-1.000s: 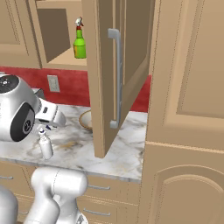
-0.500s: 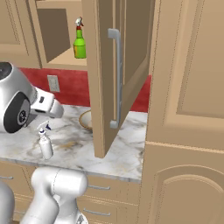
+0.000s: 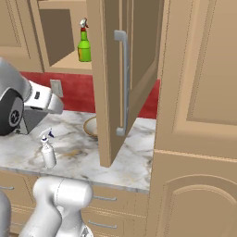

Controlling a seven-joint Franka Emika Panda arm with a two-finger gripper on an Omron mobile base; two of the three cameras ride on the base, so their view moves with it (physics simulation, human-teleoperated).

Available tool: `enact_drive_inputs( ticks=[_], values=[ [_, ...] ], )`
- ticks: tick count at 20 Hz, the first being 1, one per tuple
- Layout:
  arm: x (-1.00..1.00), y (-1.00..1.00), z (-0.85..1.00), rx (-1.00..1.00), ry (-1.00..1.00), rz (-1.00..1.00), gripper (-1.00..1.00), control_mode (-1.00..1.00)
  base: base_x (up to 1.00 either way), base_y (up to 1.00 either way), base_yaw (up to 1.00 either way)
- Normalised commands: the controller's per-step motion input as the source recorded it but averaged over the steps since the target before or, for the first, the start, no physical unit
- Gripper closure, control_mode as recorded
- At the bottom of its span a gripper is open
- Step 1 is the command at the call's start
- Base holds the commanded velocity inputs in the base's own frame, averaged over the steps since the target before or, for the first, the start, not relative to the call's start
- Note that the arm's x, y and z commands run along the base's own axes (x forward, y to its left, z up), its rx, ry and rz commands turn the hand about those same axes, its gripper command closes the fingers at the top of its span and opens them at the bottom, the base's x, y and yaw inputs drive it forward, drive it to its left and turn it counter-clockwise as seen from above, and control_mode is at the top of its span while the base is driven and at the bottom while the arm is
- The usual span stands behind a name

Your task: Pick the spray and spray from the cabinet and place them on the counter.

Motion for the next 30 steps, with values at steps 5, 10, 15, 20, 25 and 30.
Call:
enact_drive_inputs(
  ticks=[5,10,15,20,25,30],
  values=[
    [-0.01,-0.03,0.23,-0.02,-0.05,0.0,-1.0,-1.0,0.0,0.0,0.0],
    [0.0,-0.07,0.29,-0.02,-0.04,0.0,-1.0,-1.0,0.0,0.0,0.0],
    [0.03,-0.09,0.3,-0.05,-0.01,0.0,-1.0,-1.0,0.0,0.0,0.0],
    [0.03,-0.01,0.23,-0.05,-0.04,0.0,-1.0,-1.0,0.0,0.0,0.0],
    [0.11,-0.04,0.0,0.0,-0.03,0.0,-1.0,-1.0,0.0,0.0,0.0],
    [0.27,-0.03,0.05,0.0,0.0,0.03,-1.0,-1.0,0.0,0.0,0.0]
  ],
)
